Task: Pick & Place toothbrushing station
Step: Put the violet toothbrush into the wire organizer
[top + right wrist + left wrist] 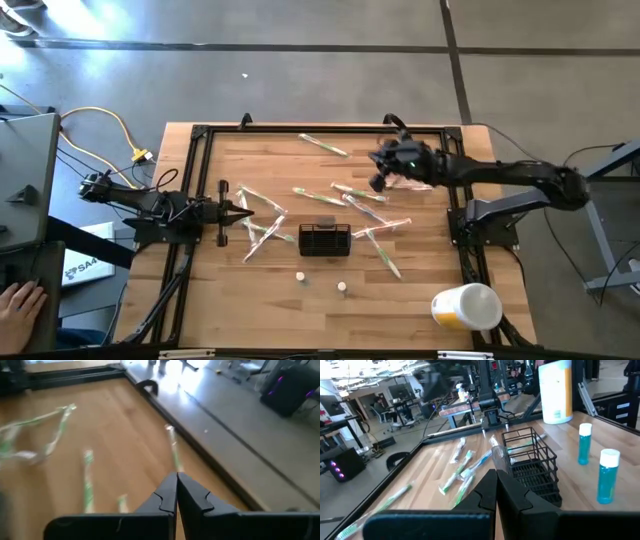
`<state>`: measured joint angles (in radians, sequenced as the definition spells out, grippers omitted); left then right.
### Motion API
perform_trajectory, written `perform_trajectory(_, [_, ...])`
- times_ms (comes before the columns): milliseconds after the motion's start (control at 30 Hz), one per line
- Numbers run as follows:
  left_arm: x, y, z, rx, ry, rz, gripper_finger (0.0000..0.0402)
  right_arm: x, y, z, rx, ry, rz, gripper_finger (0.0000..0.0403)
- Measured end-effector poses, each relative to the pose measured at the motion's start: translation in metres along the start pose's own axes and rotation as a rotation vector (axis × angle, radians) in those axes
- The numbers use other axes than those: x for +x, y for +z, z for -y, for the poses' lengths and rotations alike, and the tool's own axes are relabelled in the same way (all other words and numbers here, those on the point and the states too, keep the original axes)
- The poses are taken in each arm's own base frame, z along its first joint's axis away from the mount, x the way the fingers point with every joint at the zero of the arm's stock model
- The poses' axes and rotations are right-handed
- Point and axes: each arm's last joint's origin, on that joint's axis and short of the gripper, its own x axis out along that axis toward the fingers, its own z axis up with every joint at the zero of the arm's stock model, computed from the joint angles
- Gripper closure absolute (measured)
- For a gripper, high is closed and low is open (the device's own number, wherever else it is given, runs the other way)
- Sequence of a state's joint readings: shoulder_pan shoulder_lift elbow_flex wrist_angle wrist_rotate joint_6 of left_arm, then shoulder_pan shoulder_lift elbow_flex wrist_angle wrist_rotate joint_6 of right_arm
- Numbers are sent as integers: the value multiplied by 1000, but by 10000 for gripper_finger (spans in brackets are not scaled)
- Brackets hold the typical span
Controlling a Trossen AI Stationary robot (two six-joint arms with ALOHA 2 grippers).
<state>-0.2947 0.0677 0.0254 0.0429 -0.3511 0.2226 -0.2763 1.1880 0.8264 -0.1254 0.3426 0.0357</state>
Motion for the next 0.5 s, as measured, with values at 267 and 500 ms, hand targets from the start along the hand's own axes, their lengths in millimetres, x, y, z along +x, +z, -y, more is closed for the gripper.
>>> perform_trajectory(267, [0,0,0,-20,0,3,402,64,12,22,38,-30,-123,397])
perform_trajectory(500, [0,1,0,-57,0,6,402,95,-4,25,30,-47,-348,317])
